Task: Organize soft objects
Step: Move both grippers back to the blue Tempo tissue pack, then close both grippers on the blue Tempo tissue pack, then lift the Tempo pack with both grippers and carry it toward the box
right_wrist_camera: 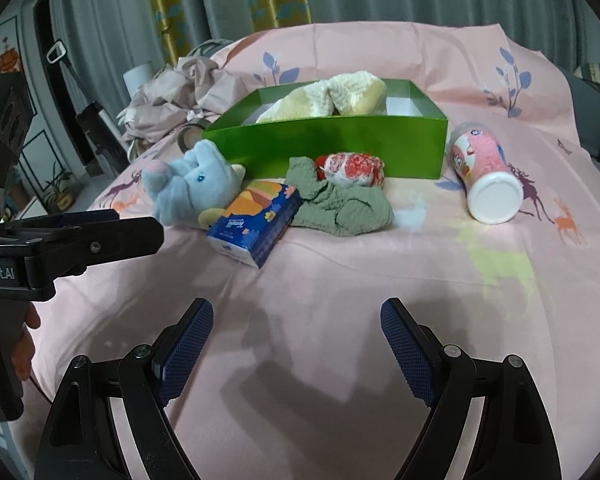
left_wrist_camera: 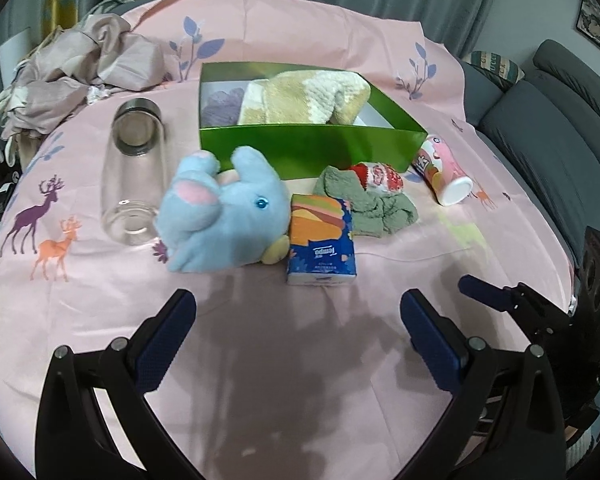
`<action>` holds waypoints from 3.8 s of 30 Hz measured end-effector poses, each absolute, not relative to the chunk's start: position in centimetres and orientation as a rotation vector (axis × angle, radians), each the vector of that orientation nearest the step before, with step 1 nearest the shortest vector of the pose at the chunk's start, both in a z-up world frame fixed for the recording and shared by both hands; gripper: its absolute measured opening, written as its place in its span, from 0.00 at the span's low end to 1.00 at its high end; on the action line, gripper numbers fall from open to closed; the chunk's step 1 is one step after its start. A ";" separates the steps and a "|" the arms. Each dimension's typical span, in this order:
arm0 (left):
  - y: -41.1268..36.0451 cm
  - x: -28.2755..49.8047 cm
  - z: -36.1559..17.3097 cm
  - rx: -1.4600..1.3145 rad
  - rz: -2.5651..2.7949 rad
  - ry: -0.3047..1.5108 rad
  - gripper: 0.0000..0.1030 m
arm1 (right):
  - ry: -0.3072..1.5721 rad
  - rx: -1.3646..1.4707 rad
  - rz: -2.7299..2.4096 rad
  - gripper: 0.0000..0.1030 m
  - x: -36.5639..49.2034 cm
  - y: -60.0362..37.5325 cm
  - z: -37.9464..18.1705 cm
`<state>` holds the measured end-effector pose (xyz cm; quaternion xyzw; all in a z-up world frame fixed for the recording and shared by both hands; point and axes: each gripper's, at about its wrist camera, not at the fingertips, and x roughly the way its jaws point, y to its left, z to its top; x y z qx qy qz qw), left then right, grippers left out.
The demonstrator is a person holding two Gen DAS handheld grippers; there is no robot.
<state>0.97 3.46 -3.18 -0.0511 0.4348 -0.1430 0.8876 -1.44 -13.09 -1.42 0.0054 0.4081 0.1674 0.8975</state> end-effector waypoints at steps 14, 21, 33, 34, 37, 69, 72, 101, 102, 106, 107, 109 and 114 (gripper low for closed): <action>2.9 4.2 -5.3 -0.116 -0.334 0.953 0.98 | 0.884 -0.007 0.395 0.84 1.0 -11.7 -3.0; 2.9 5.1 -5.9 -0.145 -0.361 0.959 0.95 | 0.888 -0.010 0.413 0.84 1.8 -11.2 -3.3; 3.6 5.9 -6.3 -0.212 -0.395 0.958 0.85 | 0.928 -0.039 0.466 0.76 3.8 -9.6 -3.7; 3.6 5.9 -6.3 -0.221 -0.404 0.961 0.80 | 0.932 -0.040 0.472 0.75 4.0 -9.5 -3.7; 3.5 6.1 -6.6 -0.257 -0.446 0.984 0.64 | 0.936 -0.041 0.497 0.69 4.5 -9.0 -3.7; 0.6 1.7 -2.0 -0.133 -0.496 0.884 0.44 | 0.820 -0.078 0.525 0.52 0.7 -8.8 1.1; 0.4 0.8 -1.1 -0.115 -0.495 0.863 0.44 | 0.806 -0.078 0.528 0.52 0.0 -8.9 1.9; 0.1 0.4 4.4 -0.047 -0.481 0.719 0.44 | 0.649 -0.122 0.524 0.52 -1.2 -9.1 7.3; 0.2 0.6 4.6 -0.045 -0.480 0.716 0.44 | 0.641 -0.121 0.525 0.52 -0.9 -9.0 7.5; 0.4 1.7 5.2 -0.032 -0.471 0.702 0.44 | 0.622 -0.115 0.532 0.52 0.2 -8.9 8.0; 0.5 2.0 5.4 -0.028 -0.467 0.697 0.44 | 0.614 -0.113 0.535 0.52 0.6 -8.9 8.2; 0.6 2.6 5.7 -0.025 -0.462 0.690 0.44 | 0.606 -0.110 0.537 0.52 1.2 -8.8 8.4; 0.5 4.5 6.1 -0.020 -0.461 0.684 0.44 | 0.593 -0.111 0.530 0.52 2.9 -8.7 8.8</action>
